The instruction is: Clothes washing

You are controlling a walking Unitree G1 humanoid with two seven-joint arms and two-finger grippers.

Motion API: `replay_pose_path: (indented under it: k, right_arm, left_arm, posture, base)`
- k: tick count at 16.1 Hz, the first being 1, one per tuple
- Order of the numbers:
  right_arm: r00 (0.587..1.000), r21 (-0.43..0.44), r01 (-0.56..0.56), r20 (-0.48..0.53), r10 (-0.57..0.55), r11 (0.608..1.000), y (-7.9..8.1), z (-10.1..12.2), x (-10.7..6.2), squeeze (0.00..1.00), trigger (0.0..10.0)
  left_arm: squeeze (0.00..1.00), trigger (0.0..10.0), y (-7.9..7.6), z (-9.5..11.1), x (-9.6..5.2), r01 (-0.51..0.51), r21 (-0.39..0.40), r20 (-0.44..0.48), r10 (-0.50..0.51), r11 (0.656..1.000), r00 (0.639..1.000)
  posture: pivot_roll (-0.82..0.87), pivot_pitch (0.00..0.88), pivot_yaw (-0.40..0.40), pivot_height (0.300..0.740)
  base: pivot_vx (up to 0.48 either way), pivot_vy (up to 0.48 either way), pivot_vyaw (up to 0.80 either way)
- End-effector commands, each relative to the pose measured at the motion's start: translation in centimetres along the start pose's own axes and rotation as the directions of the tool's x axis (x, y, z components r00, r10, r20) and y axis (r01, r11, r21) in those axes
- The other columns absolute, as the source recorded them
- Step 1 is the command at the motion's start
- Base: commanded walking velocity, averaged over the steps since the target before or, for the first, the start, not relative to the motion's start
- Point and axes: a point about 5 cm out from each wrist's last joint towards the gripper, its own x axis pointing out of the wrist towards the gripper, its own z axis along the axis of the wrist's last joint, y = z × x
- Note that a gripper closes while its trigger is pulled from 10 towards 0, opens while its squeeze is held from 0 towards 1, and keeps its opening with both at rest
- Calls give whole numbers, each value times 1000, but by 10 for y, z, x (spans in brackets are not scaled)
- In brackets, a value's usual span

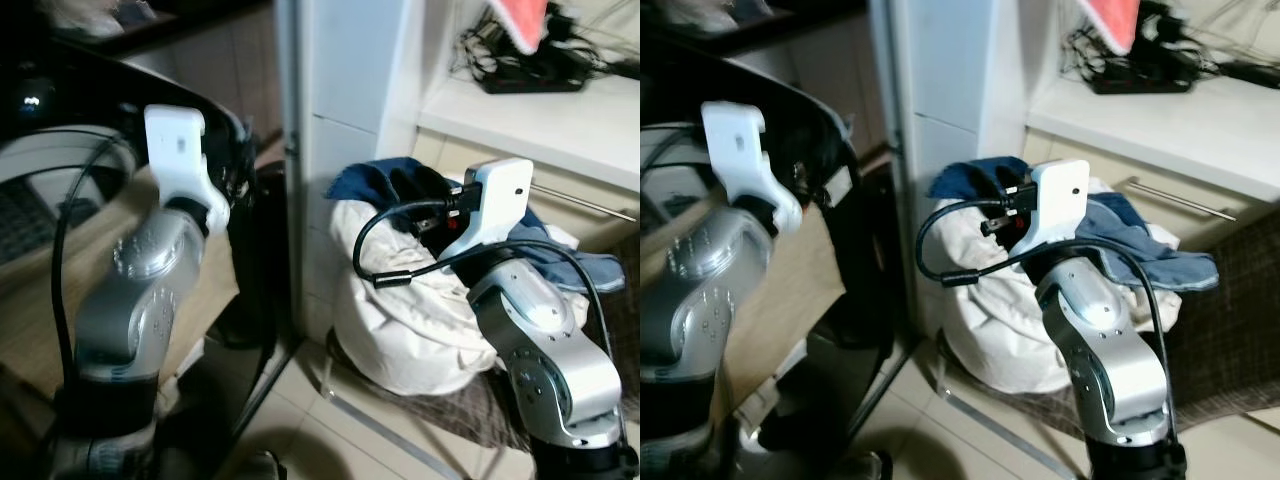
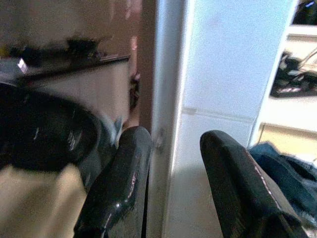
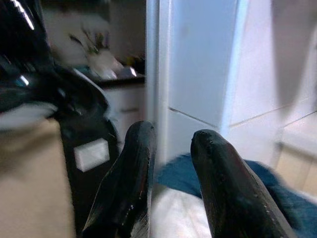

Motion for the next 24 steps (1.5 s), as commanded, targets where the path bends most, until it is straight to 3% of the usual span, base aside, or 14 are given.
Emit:
replay_pose_path:
  k: [1, 3, 5, 9, 12, 15, 17, 24]
  right_arm:
    - [1000, -41, 15, -4, -16, 999, -1, -1, -2, 0, 10000]
    - [999, -9, 47, -17, -47, 999, -1, -8, -4, 0, 10000]
    - [990, -15, 130, -48, -131, 991, -6, -16, -7, 0, 10000]
    - [991, -24, 118, -63, -119, 993, -4, -19, -10, 0, 10000]
    - [982, 11, 169, -88, -168, 985, -6, -25, -12, 0, 10000]
    - [980, 5, 165, -110, -164, 986, -5, -28, -14, 0, 10000]
    - [980, 14, 168, -114, -165, 986, -5, -29, -14, 0, 10000]
    - [984, 24, 116, -142, -111, 993, 1, -33, -15, 0, 10000]
  left_arm:
    - [0, 10000, -6, 1, 2, -9, 9, 33, 8, 1000, 999]
    - [0, 10000, -17, -3, 4, 12, 97, 39, -16, 995, 999]
    - [0, 10000, -27, -4, 6, 56, 54, 59, -59, 997, 997]
    - [0, 10000, -36, -17, 8, 61, 80, -9, -61, 995, 998]
    - [0, 10000, -36, -18, 8, 57, 73, -17, -56, 996, 998]
    - [0, 10000, -35, -19, 7, 71, 131, -26, -68, 989, 997]
    - [0, 10000, -36, -23, 6, 67, 97, -46, -63, 993, 997]
    - [0, 10000, -26, -32, -1, 41, 119, -54, -35, 992, 998]
  posture:
    - [-60, 0, 20, 740]
    - [-59, 0, 18, 740]
    - [-69, 0, 23, 740]
    - [-84, 0, 36, 740]
    - [-86, 0, 35, 740]
    - [-87, 0, 35, 740]
    - [-89, 0, 35, 740]
    - [-84, 0, 20, 740]
  base:
    - [0, 0, 0]
    - [0, 0, 641]
    - [0, 0, 0]
    - [0, -240, 400]
    - [0, -320, 267]
    - [0, 0, 0]
    - [0, 0, 0]
    - [0, 0, 0]
